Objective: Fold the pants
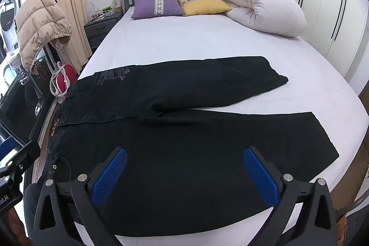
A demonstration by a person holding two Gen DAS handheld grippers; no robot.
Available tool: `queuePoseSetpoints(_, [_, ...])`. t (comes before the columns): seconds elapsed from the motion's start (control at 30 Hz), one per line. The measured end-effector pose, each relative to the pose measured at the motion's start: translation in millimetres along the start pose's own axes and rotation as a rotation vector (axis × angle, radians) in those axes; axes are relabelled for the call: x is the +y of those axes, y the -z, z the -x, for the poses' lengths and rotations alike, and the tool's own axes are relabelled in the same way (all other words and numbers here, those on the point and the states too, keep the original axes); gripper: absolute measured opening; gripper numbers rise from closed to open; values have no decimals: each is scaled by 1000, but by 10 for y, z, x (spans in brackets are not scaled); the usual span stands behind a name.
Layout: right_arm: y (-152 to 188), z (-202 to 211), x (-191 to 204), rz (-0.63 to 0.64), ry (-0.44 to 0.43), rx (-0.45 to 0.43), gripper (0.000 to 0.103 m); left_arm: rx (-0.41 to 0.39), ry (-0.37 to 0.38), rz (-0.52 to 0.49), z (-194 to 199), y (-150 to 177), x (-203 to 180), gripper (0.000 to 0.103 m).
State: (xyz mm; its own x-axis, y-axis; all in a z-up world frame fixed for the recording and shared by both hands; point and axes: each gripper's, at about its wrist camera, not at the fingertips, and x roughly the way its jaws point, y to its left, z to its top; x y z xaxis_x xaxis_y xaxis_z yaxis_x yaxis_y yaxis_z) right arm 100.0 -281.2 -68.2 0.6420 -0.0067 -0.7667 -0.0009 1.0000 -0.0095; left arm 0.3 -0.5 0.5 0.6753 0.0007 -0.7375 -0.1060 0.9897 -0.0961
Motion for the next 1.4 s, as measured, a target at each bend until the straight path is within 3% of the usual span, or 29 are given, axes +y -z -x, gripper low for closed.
queuePoseSetpoints(1.4, [56,-31,81,22,2,18,103,2,1,8,-13,10,12,103])
